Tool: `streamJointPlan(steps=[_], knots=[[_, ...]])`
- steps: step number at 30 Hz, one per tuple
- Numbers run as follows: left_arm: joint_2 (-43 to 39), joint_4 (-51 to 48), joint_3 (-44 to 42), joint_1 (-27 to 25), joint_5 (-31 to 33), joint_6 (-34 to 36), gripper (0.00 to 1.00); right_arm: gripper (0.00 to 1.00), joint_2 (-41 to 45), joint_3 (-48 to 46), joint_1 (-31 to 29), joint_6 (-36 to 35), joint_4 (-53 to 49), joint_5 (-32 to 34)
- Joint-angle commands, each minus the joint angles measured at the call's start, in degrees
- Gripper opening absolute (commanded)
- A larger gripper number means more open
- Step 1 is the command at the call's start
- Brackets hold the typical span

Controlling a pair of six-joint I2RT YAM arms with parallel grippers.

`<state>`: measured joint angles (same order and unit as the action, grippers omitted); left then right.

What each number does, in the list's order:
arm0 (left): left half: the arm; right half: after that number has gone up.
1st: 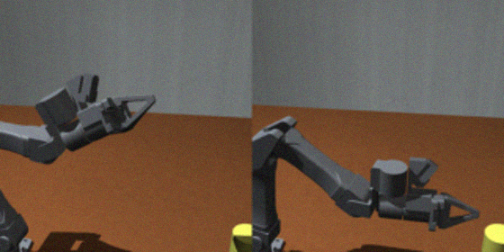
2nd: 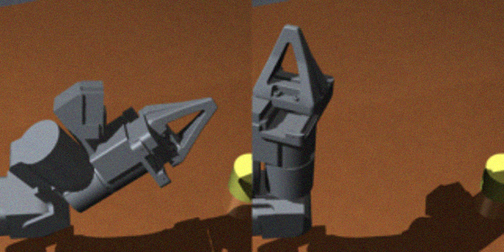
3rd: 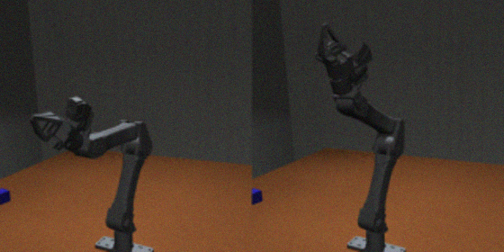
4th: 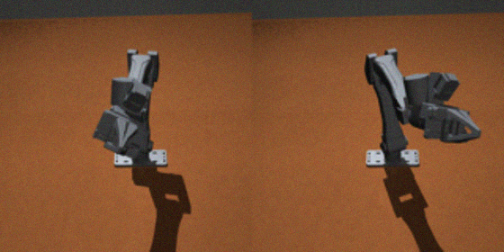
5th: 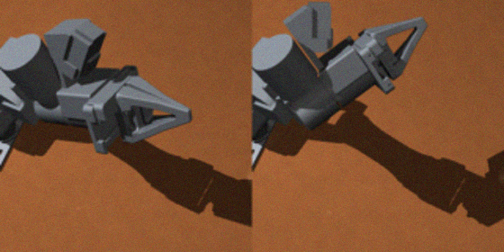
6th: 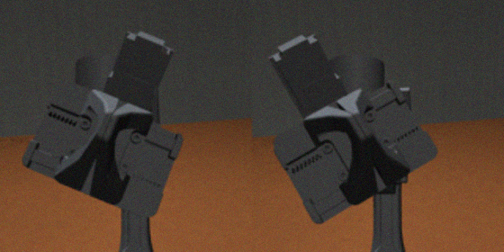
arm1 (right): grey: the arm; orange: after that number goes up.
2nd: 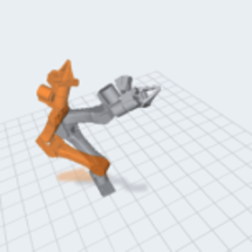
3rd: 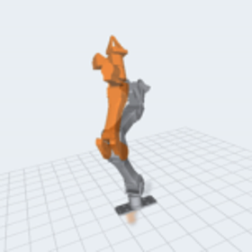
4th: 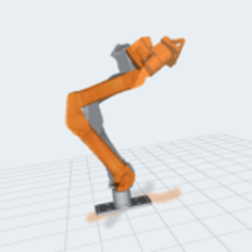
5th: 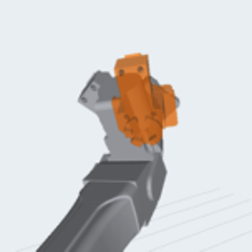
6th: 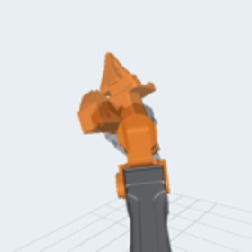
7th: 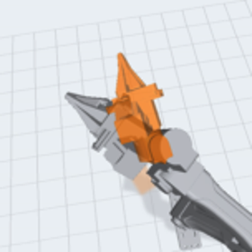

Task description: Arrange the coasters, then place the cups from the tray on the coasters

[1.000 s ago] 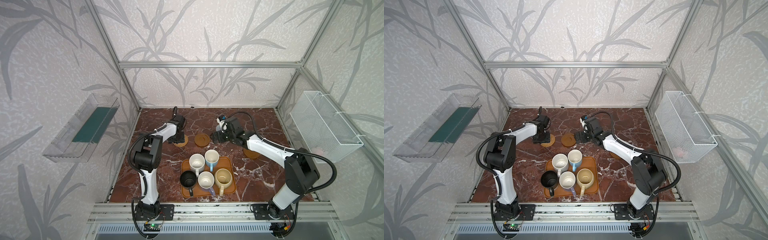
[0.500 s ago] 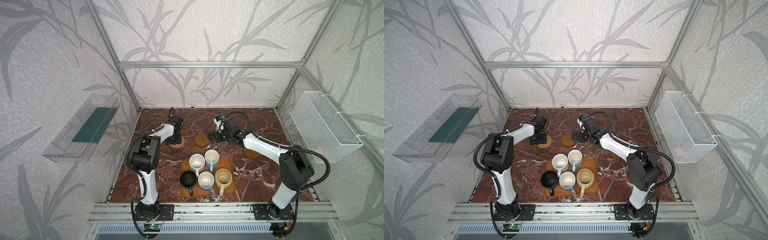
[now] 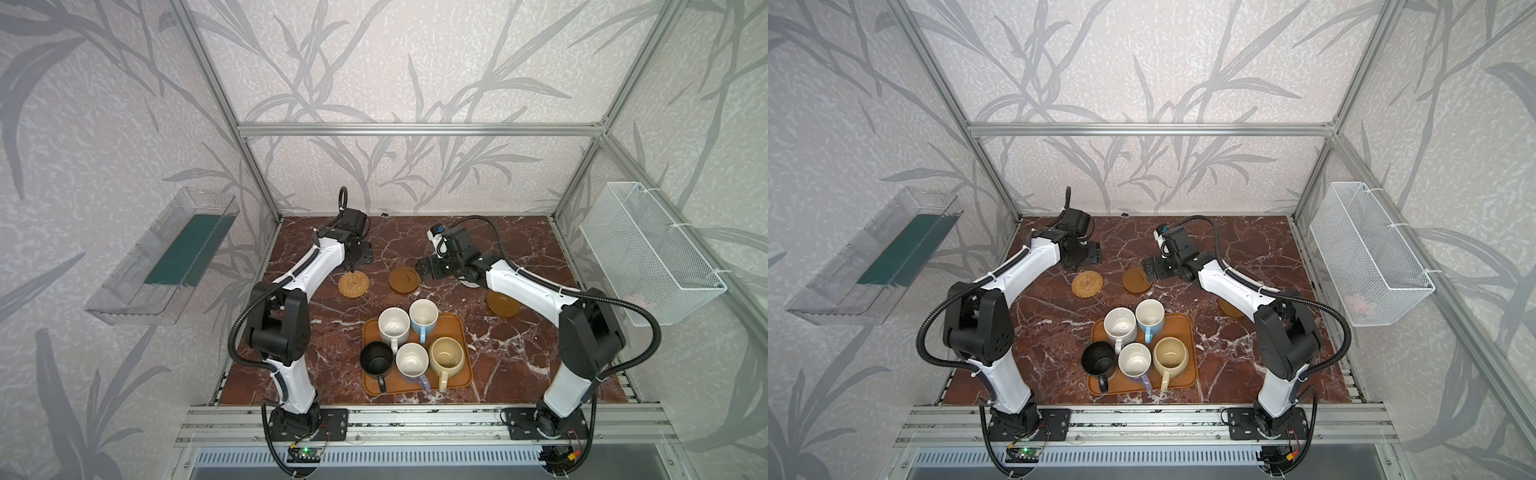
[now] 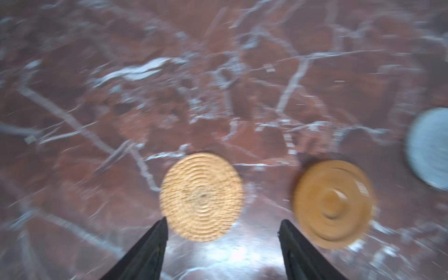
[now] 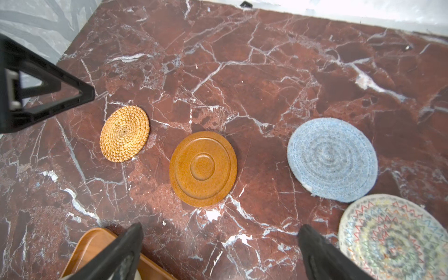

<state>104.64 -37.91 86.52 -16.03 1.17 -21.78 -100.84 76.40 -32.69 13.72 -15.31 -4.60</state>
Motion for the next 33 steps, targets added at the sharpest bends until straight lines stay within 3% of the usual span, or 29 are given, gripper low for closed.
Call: streamJointPlan(steps=[1, 5, 15, 20, 22, 33], knots=[[4.07, 1.67, 2.80, -3.24, -5.57, 1.92, 0.74, 0.99, 0.18, 1.89, 2.22, 0.13, -3.54, -0.42], [9.39, 2.74, 5.65, -5.71, -7.47, 2.33, 0.73, 0.99, 1.21, 1.78, 3.71, -1.11, -4.97, -0.62], [20.02, -1.02, 12.04, -8.83, -5.47, 4.28, 0.64, 0.99, 2.71, -0.28, 5.53, -1.61, -5.34, -1.46], [21.04, -2.68, 11.78, -9.32, -2.39, 4.39, 0.60, 0.99, 2.67, -0.46, 5.73, -1.64, -5.23, -1.97], [20.96, -3.42, 11.65, -9.40, -1.07, 4.33, 0.52, 0.99, 2.60, -0.42, 5.73, -1.54, -5.23, -2.30], [17.93, -5.68, 7.92, -9.15, 4.22, 2.98, 0.42, 0.99, 2.42, -0.81, 5.79, -1.22, -4.92, -2.78]])
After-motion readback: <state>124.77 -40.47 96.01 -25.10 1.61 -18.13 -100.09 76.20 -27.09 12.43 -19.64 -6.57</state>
